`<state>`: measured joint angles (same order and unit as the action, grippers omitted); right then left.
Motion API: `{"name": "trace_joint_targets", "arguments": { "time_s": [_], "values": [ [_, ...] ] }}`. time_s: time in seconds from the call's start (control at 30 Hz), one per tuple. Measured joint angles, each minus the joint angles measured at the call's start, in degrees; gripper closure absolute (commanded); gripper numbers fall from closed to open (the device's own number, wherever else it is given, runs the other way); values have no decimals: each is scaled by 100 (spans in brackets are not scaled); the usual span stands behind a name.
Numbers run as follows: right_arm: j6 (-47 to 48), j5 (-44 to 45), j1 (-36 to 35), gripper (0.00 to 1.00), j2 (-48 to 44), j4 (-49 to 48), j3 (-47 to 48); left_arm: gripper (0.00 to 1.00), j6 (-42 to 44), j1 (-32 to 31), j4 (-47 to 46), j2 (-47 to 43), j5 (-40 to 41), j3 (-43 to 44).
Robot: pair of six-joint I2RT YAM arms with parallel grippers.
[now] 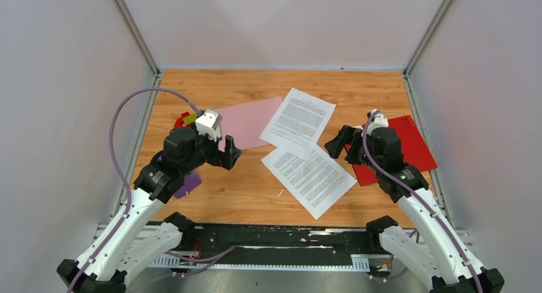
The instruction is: Put the files into the folder
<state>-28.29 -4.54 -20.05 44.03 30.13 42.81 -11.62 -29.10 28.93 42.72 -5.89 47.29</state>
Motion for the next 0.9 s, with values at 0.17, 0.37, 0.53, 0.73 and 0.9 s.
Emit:
{"name": "trace_joint_targets", "arguments": {
  "time_s": [0.17, 0.37, 0.53, 0.73, 0.9],
  "values": [
    [-24, 302, 0, 1, 9, 2, 0, 0, 4, 0, -2, -20, -28, 0],
    [-72, 1292, 0, 3, 26, -24, 0, 0, 2, 0, -4, -63, -90, -17],
    [699, 1845, 0, 12, 472, -511, 0, 0, 2, 0, -4, -164, -118, -33],
    [1869, 2621, 0, 33, 2476, -1178, 374, 0, -2, 0, -92, -328, -251, -101],
    [2498, 3077, 0, 43, 4109, -1335, 1082, 0, -7, 0, -127, -350, -358, -116]
  ]
}}
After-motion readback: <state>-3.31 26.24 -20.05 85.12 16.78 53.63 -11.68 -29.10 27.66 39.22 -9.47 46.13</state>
